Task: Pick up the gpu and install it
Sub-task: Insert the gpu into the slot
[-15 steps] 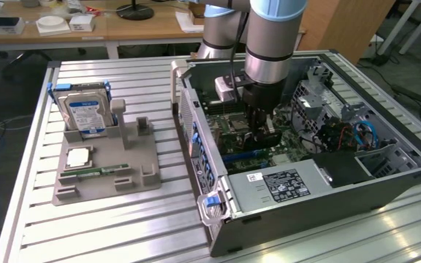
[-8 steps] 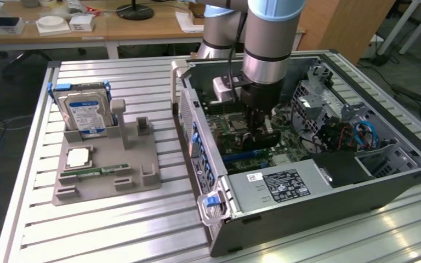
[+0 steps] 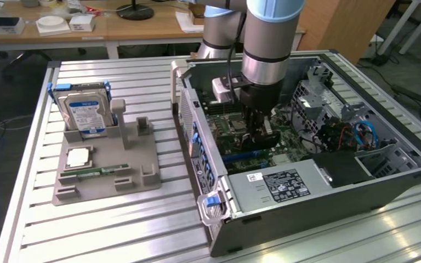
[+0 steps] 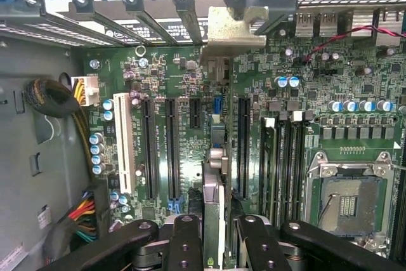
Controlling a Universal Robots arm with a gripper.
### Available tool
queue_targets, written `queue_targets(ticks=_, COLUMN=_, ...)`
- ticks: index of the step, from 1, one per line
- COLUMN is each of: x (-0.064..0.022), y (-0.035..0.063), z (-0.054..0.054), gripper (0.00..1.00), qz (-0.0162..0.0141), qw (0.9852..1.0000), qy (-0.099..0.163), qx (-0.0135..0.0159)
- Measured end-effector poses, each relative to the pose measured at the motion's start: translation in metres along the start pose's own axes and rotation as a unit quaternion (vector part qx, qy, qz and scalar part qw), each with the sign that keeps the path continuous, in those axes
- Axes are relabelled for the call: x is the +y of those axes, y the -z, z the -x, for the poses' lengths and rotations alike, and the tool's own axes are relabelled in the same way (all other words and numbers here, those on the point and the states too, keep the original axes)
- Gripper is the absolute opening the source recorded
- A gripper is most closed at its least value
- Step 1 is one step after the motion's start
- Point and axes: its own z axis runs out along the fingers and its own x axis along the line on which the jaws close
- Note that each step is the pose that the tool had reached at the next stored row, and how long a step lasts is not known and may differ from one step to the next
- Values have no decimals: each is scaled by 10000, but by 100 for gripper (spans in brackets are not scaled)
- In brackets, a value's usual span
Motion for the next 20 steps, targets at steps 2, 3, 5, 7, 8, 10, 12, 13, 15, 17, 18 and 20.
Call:
queue_targets(ticks=2, x=7, y=0, z=-7, gripper=26, qz=0, qw=10000, qy=1, qx=0)
queue_targets(ticks=3, x=13, y=1, z=-10, gripper=26, qz=0, qw=10000, qy=0, qx=0)
queue_targets(ticks=5, x=25, y=2, z=-15, gripper=26, qz=-1, qw=10000, qy=1, qx=0)
queue_targets(ticks=7, x=37, y=3, z=-20, gripper=26, qz=-1, qw=10000, qy=2, qx=0)
queue_targets(ticks=8, x=43, y=3, z=-22, gripper=26, qz=-1, qw=10000, qy=2, qx=0)
queue_targets(ticks=10, x=54, y=4, z=-25, gripper=26, qz=-1, qw=10000, qy=3, qx=0)
queue_targets(ticks=12, x=64, y=4, z=-30, gripper=26, qz=-2, qw=10000, qy=4, qx=0)
queue_targets(ticks=13, x=69, y=5, z=-32, gripper=26, qz=-1, qw=10000, qy=4, qx=-1)
queue_targets(ticks=15, x=79, y=6, z=-36, gripper=26, qz=-2, qw=10000, qy=4, qx=-1)
queue_targets(ticks=17, x=89, y=6, z=-39, gripper=26, qz=-2, qw=10000, qy=5, qx=-1)
queue_targets(ticks=18, x=93, y=7, z=-39, gripper=26, qz=-2, qw=10000, qy=5, qx=-1)
queue_targets(ticks=20, x=103, y=8, z=-41, gripper=26, qz=-2, qw=10000, qy=5, qx=-1)
